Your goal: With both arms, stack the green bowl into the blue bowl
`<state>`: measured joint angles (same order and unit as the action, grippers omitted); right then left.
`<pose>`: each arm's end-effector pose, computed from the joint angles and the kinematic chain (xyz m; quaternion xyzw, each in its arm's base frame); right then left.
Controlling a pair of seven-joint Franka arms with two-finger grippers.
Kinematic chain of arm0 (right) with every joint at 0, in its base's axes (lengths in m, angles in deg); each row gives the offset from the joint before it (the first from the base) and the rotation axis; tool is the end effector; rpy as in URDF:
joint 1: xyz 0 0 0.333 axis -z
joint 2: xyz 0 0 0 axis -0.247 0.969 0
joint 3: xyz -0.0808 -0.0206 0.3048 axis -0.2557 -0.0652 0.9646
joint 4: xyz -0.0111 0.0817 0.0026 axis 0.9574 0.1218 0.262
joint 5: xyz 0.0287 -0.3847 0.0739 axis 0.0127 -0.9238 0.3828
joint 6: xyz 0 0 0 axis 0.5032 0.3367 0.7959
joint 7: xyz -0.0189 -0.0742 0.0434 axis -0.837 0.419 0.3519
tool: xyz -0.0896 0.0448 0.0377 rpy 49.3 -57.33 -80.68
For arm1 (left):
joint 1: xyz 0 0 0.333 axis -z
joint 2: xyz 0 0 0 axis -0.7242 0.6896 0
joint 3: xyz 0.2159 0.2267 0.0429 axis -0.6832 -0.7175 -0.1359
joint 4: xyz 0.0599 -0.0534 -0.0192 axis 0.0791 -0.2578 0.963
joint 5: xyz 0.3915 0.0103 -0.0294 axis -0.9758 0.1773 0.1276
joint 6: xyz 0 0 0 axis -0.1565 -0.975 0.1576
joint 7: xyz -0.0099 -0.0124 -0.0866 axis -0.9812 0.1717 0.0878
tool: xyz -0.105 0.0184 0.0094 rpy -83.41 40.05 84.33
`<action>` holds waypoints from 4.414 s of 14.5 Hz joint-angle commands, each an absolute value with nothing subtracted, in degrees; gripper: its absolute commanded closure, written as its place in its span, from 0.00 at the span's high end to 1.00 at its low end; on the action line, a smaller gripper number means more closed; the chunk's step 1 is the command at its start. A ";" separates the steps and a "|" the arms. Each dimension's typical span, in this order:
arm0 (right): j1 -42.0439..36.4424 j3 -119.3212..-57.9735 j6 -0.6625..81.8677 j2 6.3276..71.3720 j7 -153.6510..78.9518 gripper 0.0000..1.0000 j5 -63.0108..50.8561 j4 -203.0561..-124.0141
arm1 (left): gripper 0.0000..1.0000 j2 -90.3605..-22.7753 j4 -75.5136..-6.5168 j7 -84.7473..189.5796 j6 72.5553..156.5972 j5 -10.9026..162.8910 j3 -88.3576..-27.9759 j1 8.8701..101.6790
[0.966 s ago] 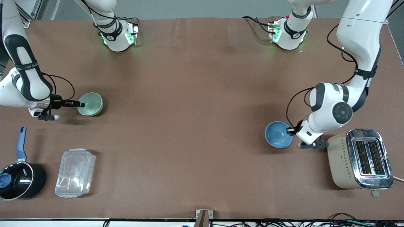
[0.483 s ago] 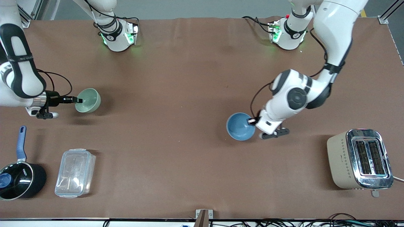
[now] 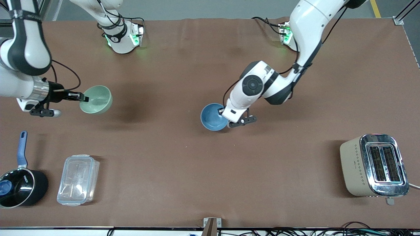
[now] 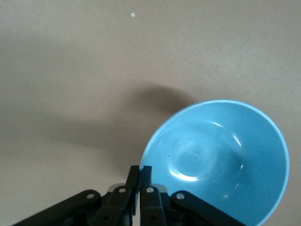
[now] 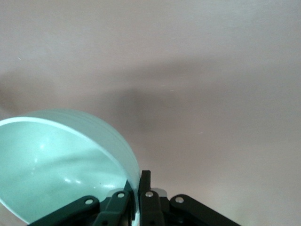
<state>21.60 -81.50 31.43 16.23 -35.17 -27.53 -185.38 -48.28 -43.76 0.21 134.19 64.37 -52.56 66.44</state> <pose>0.5157 -0.0296 0.3930 -0.9804 0.0780 0.1229 0.1329 0.4945 -0.4416 0.2516 0.9841 0.1463 -0.0579 0.0821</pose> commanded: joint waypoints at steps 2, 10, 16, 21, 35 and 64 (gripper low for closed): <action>10.72 -82.06 37.02 16.35 -22.24 0.00 -26.93 -185.10 | 0.12 -45.36 -42.11 -4.32 135.31 60.85 -52.94 67.84; -5.81 -81.97 51.62 23.98 -2.12 0.00 -26.58 -181.87 | 1.00 -49.49 -29.14 -3.10 112.35 50.85 -58.12 64.70; -15.04 -81.88 59.00 33.22 5.04 0.00 -13.86 -176.40 | 1.00 -60.37 -22.43 21.82 98.49 51.36 -57.33 47.22; -22.44 -81.97 68.94 38.67 11.79 0.01 -10.14 -176.66 | 1.00 -68.37 -21.55 38.17 88.39 55.04 -57.42 38.68; -24.11 -81.79 69.03 42.02 17.69 0.02 -6.18 -176.05 | 1.00 -87.80 -33.40 55.44 84.69 66.56 -71.39 45.34; -25.16 -82.23 66.84 44.39 17.08 0.40 -7.06 -173.50 | 1.00 -86.67 -31.30 54.30 80.12 66.65 -69.90 47.72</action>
<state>-25.38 -82.16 67.29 44.44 17.41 -7.30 -174.07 -86.17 -31.67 54.39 81.10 65.82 -70.19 47.88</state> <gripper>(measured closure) 0.736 0.000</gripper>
